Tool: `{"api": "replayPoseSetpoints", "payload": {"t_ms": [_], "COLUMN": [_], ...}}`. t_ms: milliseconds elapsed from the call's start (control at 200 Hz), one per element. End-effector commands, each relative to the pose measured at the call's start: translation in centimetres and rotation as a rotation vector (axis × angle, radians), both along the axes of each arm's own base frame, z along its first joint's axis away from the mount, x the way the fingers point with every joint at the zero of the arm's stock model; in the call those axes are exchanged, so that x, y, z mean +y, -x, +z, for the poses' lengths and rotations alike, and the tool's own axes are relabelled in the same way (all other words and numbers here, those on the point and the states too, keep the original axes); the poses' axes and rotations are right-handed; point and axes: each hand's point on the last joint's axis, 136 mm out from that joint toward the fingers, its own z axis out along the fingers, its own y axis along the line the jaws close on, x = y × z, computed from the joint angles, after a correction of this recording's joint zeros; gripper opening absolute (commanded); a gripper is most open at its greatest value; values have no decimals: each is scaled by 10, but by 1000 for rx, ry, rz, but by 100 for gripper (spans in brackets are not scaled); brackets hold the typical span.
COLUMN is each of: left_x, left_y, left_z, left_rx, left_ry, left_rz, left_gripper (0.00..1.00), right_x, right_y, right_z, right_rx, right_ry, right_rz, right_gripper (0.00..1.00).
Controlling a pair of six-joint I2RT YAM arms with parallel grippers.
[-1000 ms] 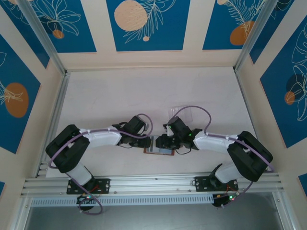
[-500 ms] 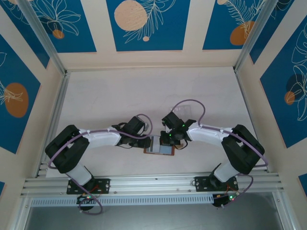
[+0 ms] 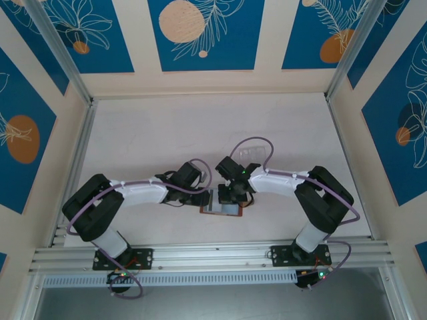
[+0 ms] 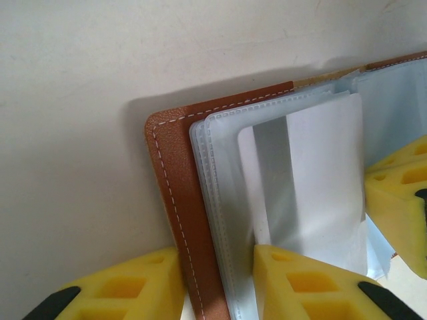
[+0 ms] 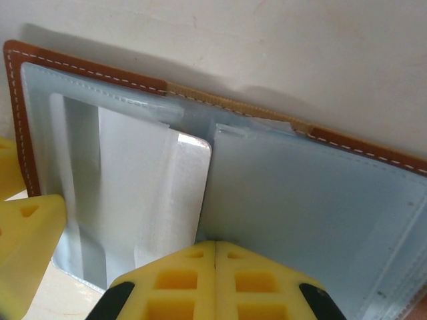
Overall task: Put the credit cards into the card holder
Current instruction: Insert the credit card into the card slot.
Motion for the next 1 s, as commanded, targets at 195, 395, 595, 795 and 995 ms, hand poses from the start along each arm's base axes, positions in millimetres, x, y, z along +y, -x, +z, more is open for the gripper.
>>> {"api": "replayPoseSetpoints", "payload": {"t_ms": [195,395,595,795,995], "left_x": [24,20,19,19,22], "left_y": [34,32,34,32,28], "left_z": [-46,-41,-41,-32,-15], "left_rx": [139,126,124,110,85], "left_ry": [-116,-106,-106,-98,-65], "left_rz": [-17,-21,-23,-12,28], "left_gripper": [31,31,31,35,40], "right_x": [41,52,62,62,51], "right_y": [-3,-1,0,7,8], "right_z": [13,17,18,15,7], "right_rx": [-12,-9,2,7,21], "right_ry": [-176,-234,-292,-266,-219], "right_rz": [-9,2,6,14,-8], "right_gripper": [13,21,22,25,25]}}
